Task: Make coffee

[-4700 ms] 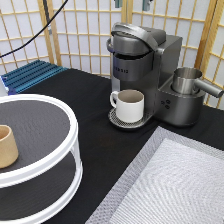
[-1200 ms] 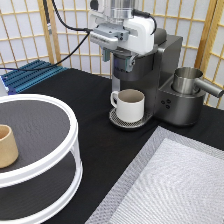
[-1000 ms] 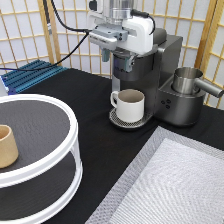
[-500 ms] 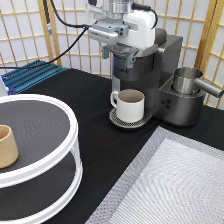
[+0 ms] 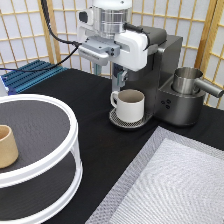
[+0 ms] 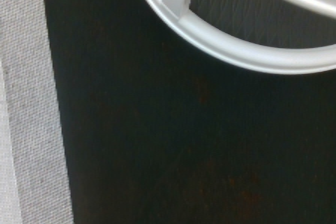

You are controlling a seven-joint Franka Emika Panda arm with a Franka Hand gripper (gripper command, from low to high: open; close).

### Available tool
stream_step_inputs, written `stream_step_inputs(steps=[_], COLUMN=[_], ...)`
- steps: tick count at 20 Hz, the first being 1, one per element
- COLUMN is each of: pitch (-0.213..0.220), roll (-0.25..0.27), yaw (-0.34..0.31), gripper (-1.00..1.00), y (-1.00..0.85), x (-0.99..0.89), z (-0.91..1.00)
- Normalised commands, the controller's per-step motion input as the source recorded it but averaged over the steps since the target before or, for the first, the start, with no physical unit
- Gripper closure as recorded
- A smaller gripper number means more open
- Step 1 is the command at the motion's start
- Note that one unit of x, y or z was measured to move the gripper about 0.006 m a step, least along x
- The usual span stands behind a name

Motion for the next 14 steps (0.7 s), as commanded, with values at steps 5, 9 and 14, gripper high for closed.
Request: stream_step_inputs(steps=[5, 9, 14], pitch=[0.003, 0.007, 0.003], roll=[0.000, 0.000, -0.004], yaw=[0.064, 0.101, 0.125], gripper=[-1.00, -1.00, -1.00], y=[0.44, 0.65, 0.46], x=[-0.23, -0.03, 0.11], z=[0.96, 0.55, 0.03])
